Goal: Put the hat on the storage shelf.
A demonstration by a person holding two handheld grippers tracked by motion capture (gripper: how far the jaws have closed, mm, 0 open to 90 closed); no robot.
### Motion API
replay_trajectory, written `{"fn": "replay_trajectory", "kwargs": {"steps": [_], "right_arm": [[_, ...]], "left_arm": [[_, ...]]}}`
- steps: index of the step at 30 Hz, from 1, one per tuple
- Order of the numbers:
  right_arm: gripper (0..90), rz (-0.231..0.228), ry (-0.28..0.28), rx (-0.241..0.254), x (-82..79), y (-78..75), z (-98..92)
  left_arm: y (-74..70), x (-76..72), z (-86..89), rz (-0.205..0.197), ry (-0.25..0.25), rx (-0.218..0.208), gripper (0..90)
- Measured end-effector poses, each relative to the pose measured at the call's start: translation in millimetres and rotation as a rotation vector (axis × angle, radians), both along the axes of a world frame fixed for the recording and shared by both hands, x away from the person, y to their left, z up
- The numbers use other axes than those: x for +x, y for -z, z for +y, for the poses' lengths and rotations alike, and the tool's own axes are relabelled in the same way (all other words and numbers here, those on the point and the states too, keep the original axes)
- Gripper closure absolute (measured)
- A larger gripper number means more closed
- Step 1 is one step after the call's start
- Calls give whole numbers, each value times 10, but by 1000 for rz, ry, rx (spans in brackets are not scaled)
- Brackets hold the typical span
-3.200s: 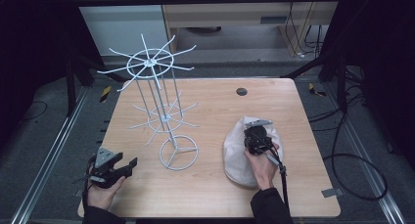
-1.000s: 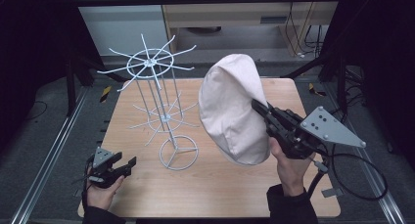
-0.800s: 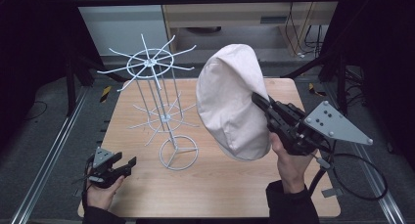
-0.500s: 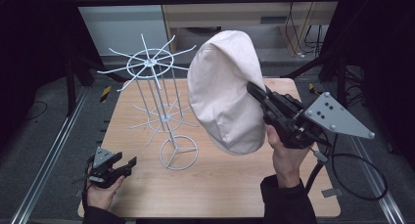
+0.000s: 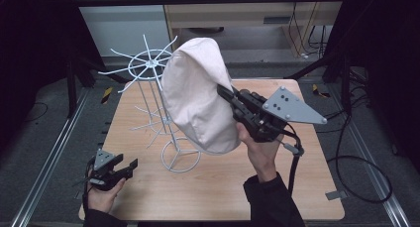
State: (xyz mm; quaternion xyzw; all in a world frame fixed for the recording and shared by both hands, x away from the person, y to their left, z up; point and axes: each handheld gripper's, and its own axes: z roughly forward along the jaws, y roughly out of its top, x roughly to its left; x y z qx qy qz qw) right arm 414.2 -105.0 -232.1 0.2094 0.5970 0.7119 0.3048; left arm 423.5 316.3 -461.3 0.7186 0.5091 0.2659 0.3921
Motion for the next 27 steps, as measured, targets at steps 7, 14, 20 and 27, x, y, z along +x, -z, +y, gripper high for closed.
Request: {"fn": "replay_trajectory", "kwargs": {"steps": [7, 14, 20, 27], "right_arm": [[882, 50, -34, -3, 27, 209, 3], [872, 99, -34, -47, -4, 363, -1], [848, 156, -23, -94, 53, 502, 34], [824, 213, -15, -129, 125, 637, 105]], "left_arm": [[9, 4, -2, 6, -3, -3, 376], [9, 5, -7, 6, 4, 4, 377], [16, 9, -12, 7, 1, 1, 377], [20, 13, -12, 12, 2, -1, 377]]}}
